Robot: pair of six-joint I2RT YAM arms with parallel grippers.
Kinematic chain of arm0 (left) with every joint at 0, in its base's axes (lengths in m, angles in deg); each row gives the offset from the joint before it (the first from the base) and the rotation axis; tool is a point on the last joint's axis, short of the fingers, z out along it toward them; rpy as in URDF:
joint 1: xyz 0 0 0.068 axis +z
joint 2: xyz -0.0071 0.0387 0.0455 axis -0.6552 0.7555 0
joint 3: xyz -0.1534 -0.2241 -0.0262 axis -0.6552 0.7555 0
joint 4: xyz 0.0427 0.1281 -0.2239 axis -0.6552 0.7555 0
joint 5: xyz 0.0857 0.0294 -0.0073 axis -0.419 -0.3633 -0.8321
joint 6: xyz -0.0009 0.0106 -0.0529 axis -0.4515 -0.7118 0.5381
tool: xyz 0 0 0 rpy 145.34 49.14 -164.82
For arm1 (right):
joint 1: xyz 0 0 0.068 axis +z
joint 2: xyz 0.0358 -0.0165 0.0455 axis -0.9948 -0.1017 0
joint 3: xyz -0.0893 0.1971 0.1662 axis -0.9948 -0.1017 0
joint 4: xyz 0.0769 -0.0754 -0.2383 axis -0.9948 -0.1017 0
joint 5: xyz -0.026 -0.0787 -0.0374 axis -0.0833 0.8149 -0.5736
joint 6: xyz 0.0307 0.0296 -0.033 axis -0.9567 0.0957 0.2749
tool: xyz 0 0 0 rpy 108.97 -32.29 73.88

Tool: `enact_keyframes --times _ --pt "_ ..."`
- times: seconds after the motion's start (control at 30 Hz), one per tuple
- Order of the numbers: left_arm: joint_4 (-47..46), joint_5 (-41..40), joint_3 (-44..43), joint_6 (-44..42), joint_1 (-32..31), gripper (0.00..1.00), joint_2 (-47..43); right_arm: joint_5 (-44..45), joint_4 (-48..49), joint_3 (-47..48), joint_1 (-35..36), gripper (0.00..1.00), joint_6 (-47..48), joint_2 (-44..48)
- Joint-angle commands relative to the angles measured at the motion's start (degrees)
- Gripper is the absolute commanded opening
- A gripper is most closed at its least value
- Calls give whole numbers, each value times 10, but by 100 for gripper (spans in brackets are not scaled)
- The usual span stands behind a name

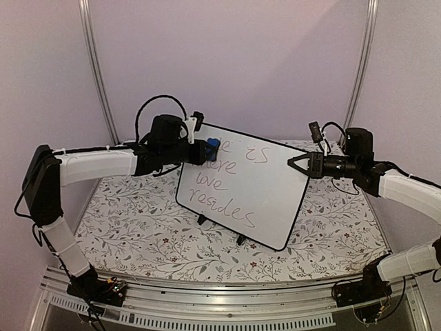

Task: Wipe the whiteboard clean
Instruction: Erase the whiteboard from the whiteboard stand.

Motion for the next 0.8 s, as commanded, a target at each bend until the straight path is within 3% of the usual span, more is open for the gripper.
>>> enact_keyframes --times 0.0,0.3,0.77 --pt "10 -1 40 16 -4 0 -11 -48 -34 0 22 0 57 -8" --pt "8 -8 49 17 -7 0 -18 -49 -35 1 22 0 57 -8" --pt "74 -30 -77 -18 -7 0 31 -49 -39 4 22 0 58 -8"
